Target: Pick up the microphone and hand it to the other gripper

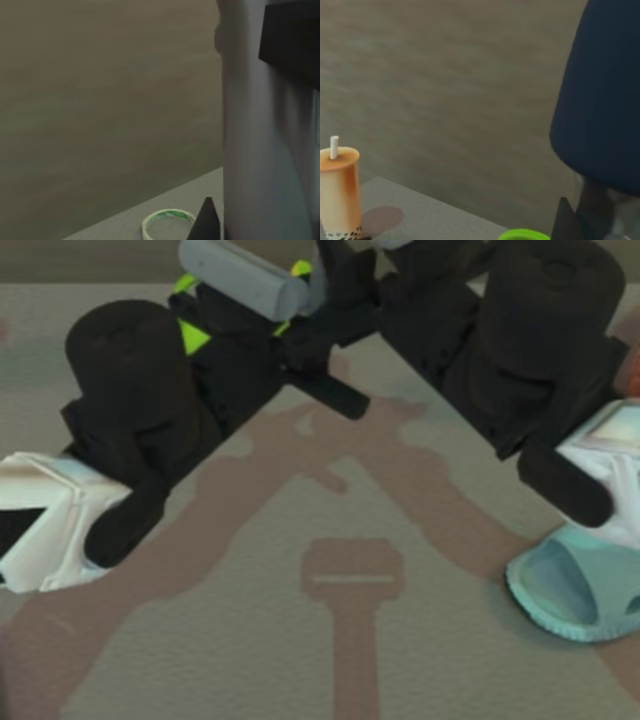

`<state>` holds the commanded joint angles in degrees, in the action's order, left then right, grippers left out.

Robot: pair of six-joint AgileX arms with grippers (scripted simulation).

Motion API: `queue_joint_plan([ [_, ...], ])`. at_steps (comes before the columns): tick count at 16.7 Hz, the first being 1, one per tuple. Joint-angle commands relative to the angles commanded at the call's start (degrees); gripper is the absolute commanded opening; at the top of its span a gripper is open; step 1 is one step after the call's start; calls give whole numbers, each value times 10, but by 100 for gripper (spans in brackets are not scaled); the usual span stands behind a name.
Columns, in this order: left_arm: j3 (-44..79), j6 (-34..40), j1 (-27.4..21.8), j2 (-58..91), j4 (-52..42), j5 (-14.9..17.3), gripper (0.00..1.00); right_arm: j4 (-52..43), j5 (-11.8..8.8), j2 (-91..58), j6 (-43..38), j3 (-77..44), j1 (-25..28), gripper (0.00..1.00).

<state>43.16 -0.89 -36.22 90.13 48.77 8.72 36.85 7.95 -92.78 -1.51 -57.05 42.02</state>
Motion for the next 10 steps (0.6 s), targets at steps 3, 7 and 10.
queue_joint_plan([
  [3, 0, 0, 0, 0, 0, 0, 0, 0, 0, 0, 0, 0, 0, 0],
  [7, 0, 0, 0, 0, 0, 0, 0, 0, 0, 0, 0, 0, 0, 0],
  [10, 0, 0, 0, 0, 0, 0, 0, 0, 0, 0, 0, 0, 0, 0],
])
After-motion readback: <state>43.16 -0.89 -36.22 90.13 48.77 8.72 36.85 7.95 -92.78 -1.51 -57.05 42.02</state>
